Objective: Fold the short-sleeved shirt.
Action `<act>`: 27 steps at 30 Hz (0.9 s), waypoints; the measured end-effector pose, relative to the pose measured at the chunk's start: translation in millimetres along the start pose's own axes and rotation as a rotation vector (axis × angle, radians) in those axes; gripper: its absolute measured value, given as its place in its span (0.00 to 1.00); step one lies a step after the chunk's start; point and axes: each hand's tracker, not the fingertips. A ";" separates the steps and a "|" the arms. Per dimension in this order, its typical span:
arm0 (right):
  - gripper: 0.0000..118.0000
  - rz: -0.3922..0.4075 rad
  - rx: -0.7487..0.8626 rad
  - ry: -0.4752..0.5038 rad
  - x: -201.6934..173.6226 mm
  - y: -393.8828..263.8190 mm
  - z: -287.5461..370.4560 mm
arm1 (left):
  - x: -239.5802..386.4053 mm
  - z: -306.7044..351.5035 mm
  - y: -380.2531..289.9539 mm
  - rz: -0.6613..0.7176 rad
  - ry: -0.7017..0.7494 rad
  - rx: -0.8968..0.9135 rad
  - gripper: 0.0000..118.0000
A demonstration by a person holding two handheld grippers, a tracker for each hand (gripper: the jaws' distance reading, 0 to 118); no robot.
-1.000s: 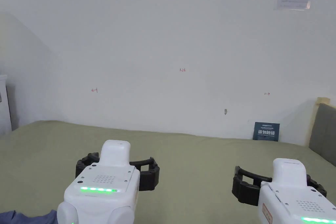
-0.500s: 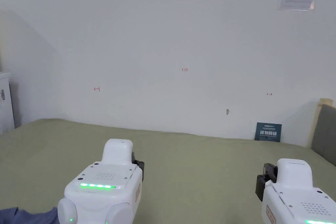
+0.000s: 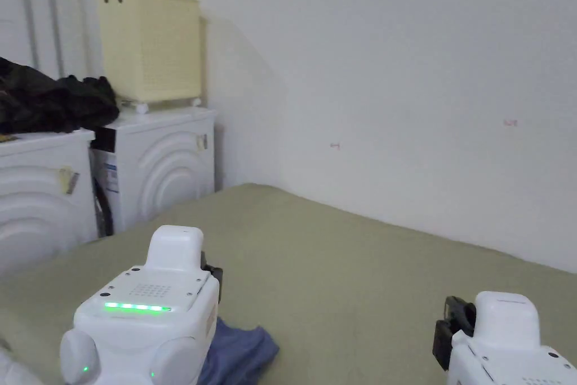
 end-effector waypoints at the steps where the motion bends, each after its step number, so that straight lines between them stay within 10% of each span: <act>1: 0.00 -0.001 0.000 0.040 -14.8 0.1 -7.5 | -15.8 2.3 -1.5 0.007 0.039 -0.006 0.00; 9: 0.00 0.014 -0.033 0.216 -87.0 -14.5 -49.2 | -99.9 11.3 -23.1 0.050 0.214 -0.041 0.00; 27: 0.00 0.047 -0.167 0.181 -77.0 -72.1 -90.1 | -68.2 -117.2 -81.9 0.007 0.011 -0.299 0.00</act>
